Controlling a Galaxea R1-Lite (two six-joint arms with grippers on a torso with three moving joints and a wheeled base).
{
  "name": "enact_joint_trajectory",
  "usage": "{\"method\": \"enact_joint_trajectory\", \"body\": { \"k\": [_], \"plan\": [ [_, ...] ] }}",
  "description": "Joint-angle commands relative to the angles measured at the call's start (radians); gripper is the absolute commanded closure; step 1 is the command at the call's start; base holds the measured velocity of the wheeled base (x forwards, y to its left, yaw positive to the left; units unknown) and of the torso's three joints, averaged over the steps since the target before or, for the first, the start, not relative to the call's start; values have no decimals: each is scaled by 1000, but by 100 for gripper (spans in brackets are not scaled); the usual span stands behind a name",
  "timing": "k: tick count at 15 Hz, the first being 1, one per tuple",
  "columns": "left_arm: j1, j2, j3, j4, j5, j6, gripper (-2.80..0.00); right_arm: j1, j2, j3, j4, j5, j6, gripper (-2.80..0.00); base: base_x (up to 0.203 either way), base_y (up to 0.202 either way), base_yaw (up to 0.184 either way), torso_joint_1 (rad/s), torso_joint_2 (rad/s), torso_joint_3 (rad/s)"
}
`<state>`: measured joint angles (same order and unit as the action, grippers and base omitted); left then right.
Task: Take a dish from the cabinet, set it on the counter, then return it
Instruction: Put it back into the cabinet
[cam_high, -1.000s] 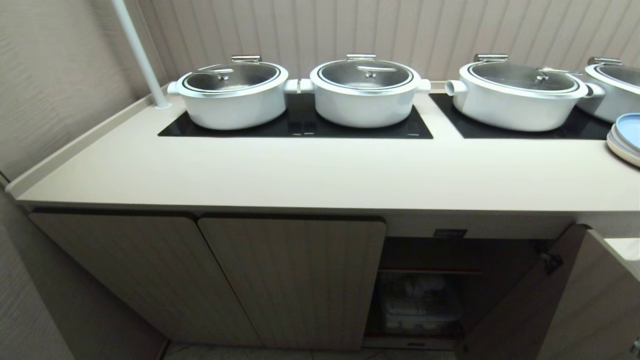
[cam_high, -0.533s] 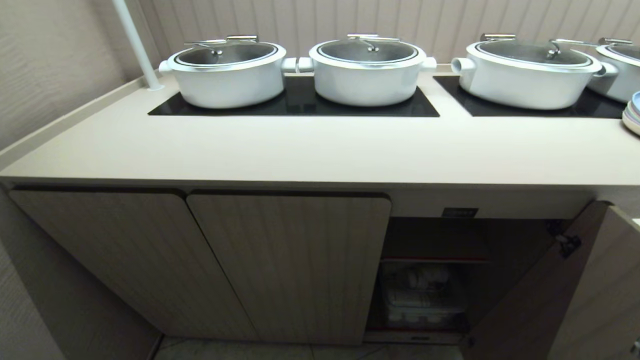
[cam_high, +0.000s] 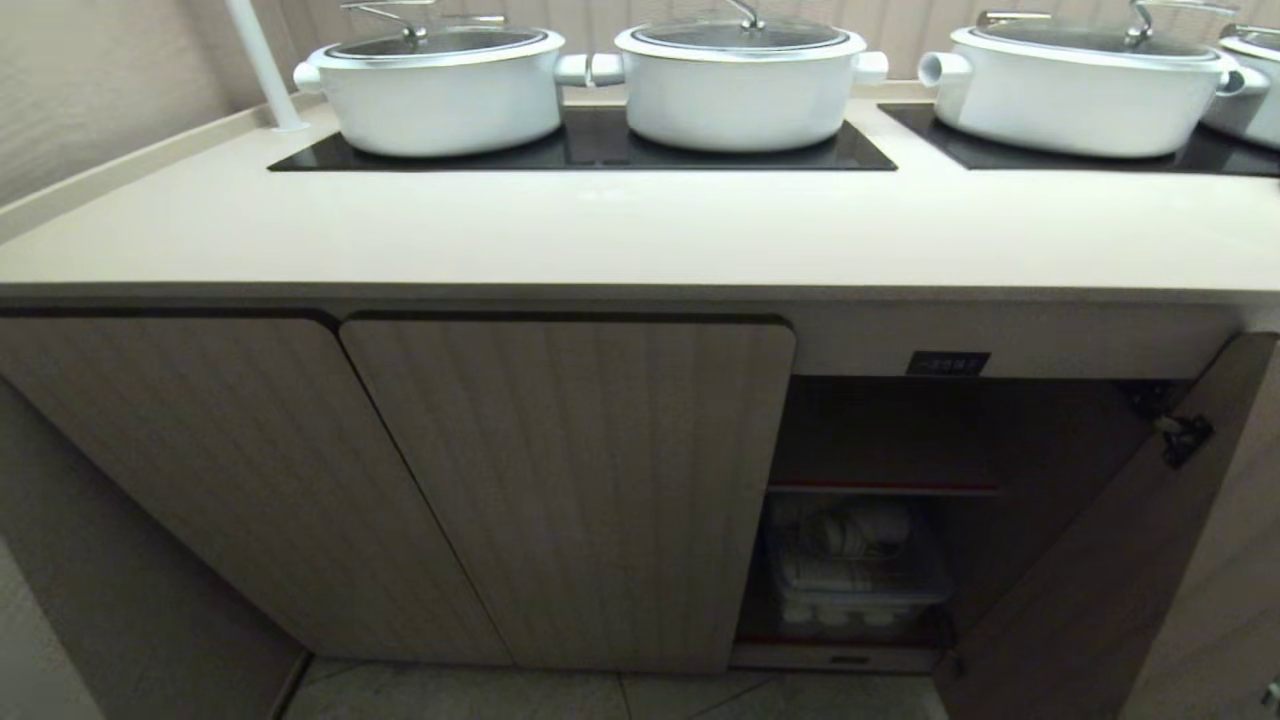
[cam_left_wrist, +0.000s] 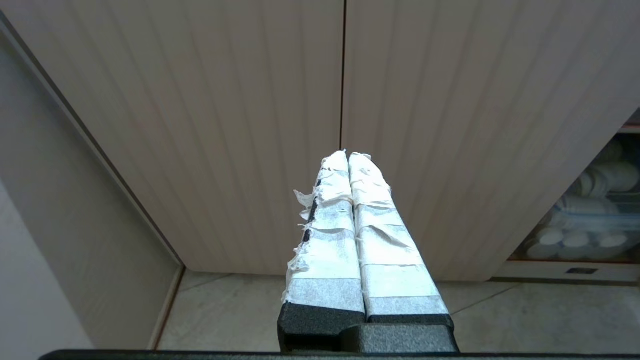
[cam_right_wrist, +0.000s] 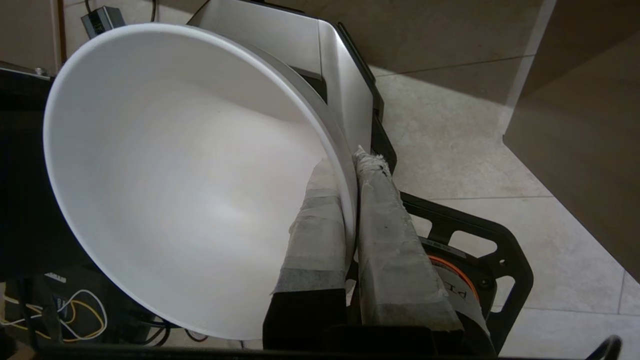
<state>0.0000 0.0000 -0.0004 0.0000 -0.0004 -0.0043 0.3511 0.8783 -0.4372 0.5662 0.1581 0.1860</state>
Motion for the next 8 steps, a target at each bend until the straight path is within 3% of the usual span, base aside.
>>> {"method": "enact_joint_trajectory", "body": {
  "k": [1, 8],
  "plan": [
    [0, 0, -1, 0, 0, 0, 0, 0, 1, 0, 3, 1, 1, 0, 0, 0, 0, -180, 486, 301],
    [0, 0, 0, 0, 0, 0, 0, 0, 1, 3, 3, 1, 1, 0, 0, 0, 0, -172, 470, 302]
  ]
}}
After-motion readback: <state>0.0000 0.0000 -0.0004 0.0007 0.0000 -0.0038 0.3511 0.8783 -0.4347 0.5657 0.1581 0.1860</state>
